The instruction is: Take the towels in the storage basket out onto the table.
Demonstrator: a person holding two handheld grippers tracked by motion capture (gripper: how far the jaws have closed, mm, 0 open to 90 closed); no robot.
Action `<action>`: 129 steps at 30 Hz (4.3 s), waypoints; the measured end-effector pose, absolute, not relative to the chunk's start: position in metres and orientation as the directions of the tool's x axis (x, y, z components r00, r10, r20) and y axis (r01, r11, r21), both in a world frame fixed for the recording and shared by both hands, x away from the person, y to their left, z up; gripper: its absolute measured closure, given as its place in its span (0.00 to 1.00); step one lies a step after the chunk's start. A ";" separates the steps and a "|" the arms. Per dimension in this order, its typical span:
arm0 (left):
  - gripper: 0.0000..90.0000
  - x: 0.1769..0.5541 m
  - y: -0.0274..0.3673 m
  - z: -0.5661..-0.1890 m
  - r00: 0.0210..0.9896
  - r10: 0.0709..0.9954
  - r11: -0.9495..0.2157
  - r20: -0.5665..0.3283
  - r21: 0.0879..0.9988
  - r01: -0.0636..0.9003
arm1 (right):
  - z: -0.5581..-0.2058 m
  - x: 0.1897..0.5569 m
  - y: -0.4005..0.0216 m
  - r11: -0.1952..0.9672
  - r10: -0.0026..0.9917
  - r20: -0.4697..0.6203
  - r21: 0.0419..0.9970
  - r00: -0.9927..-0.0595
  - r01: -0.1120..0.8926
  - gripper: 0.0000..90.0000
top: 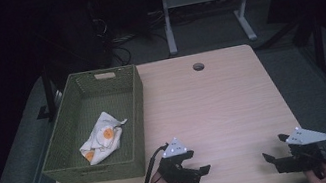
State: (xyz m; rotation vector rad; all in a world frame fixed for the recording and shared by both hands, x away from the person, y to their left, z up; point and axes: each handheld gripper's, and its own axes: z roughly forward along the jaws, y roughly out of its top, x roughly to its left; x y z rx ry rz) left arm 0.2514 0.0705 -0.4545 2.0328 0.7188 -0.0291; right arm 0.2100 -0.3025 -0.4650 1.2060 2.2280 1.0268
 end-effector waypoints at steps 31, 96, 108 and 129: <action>0.25 0.282 0.068 -0.378 0.863 0.446 -0.340 -0.237 0.847 0.408 | -0.461 0.207 -0.302 0.346 0.841 -0.012 0.780 -0.541 0.521 0.15; 0.27 0.351 0.213 -0.311 0.837 0.429 -0.370 -0.340 0.779 0.506 | -0.458 0.205 -0.294 0.364 0.807 -0.004 0.792 -0.591 0.491 0.15; 0.27 0.358 0.246 -0.325 0.779 0.517 -0.341 -0.353 0.750 0.566 | -0.459 0.205 -0.295 0.367 0.805 -0.005 0.790 -0.593 0.492 0.15; 0.27 0.370 0.284 -0.345 0.664 0.682 -0.333 -0.306 0.678 0.655 | -0.458 0.205 -0.298 0.363 0.808 -0.007 0.793 -0.589 0.489 0.15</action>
